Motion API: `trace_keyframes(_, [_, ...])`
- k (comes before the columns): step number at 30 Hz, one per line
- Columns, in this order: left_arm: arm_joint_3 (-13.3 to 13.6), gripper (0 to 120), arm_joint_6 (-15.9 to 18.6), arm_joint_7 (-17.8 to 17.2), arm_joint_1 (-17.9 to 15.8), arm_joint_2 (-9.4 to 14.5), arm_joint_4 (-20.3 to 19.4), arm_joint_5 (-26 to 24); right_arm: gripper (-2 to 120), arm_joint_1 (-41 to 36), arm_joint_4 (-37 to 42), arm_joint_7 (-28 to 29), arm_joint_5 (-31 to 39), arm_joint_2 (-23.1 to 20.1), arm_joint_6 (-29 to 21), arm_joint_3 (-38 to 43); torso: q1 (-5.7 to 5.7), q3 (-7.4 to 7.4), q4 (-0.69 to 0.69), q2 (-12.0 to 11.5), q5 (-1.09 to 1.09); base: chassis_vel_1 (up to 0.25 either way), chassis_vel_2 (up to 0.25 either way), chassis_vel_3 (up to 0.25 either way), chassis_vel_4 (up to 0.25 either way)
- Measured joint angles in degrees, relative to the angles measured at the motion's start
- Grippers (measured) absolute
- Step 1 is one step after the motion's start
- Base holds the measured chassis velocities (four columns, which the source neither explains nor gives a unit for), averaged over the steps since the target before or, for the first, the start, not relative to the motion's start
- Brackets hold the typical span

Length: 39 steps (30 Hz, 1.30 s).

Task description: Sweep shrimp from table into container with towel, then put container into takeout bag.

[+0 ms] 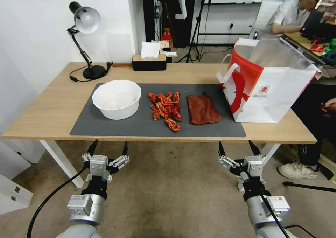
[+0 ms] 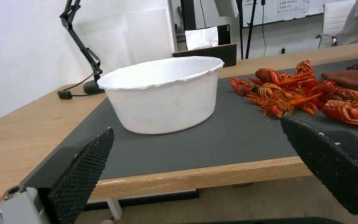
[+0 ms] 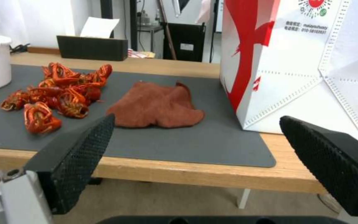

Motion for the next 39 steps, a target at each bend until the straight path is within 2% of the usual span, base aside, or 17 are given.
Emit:
trace_keyframes(19, [0.0,100,0.3,0.0,0.1,-0.1,0.0,0.0,100,0.1,-0.1,-0.1,0.1,-0.1,-0.3,-0.2,0.00,0.00,0.00,0.0,0.00,0.000,0.000,0.000,0.000])
trace_keyframes(21, [-0.3,100,4.2,-0.9,1.4,-0.9,-0.4,-1.0,100,0.8,-1.1,-1.8,1.5,-0.9,-3.9,-2.1,0.00,0.00,-0.01,0.0,0.00,0.000,0.000,0.000,0.000])
trace_keyframes(22, [-0.3,100,4.2,-0.9,1.4,-0.9,-0.4,-1.0,100,0.8,-1.1,-1.8,1.5,-0.9,-3.9,-2.1,0.00,0.00,-0.01,0.0,0.00,0.000,0.000,0.000,0.000])
trace_keyframes(25, [-0.8,100,11.0,-2.5,3.7,-2.6,-1.3,-2.7,100,2.2,-3.0,-5.1,4.1,-2.3,-11.2,-5.8,0.00,0.00,0.00,0.0,0.00,0.000,0.000,0.000,0.000])
trace_keyframes(26, [-0.8,100,11.0,-2.5,3.7,-2.6,-1.3,-2.7,100,2.2,-3.0,-5.1,4.1,-2.3,-11.2,-5.8,0.00,0.00,0.00,0.0,0.00,0.000,0.000,0.000,0.000])
trace_keyframes(28, [-1.5,100,15.2,-3.5,5.7,-3.8,-1.9,-4.9,100,3.1,-4.2,-7.4,5.9,-3.2,-16.2,-8.3,0.00,0.00,0.03,0.0,0.01,0.000,0.000,0.000,0.000])
trace_keyframes(30, [-1.9,100,15.7,-3.8,6.3,-3.9,-1.9,-6.2,100,3.1,-3.5,-8.0,8.2,-3.5,-16.4,-7.6,0.00,0.01,0.03,0.0,0.05,0.000,0.000,0.000,0.000])
trace_keyframes(31, [-2.0,100,15.7,-3.8,6.5,-4.0,-2.0,-6.8,100,3.1,-2.6,-8.1,9.5,-3.7,-15.6,-6.3,0.00,0.00,0.01,0.0,-0.07,0.000,0.000,0.000,0.000])
trace_keyframes(33, [-2.1,100,15.2,-3.9,6.6,-4.0,-2.0,-7.2,100,2.9,-1.8,-8.2,10.4,-3.7,-15.2,-5.2,-0.01,0.01,-0.02,0.0,0.02,0.000,0.000,0.000,0.000])
trace_keyframes(39, [-2.2,100,13.5,-3.8,6.7,-3.9,-1.9,-7.5,100,2.4,-0.3,-7.8,11.1,-4.1,-13.9,-2.3,-0.01,0.00,0.00,0.0,-0.01,0.000,0.000,0.000,0.000])
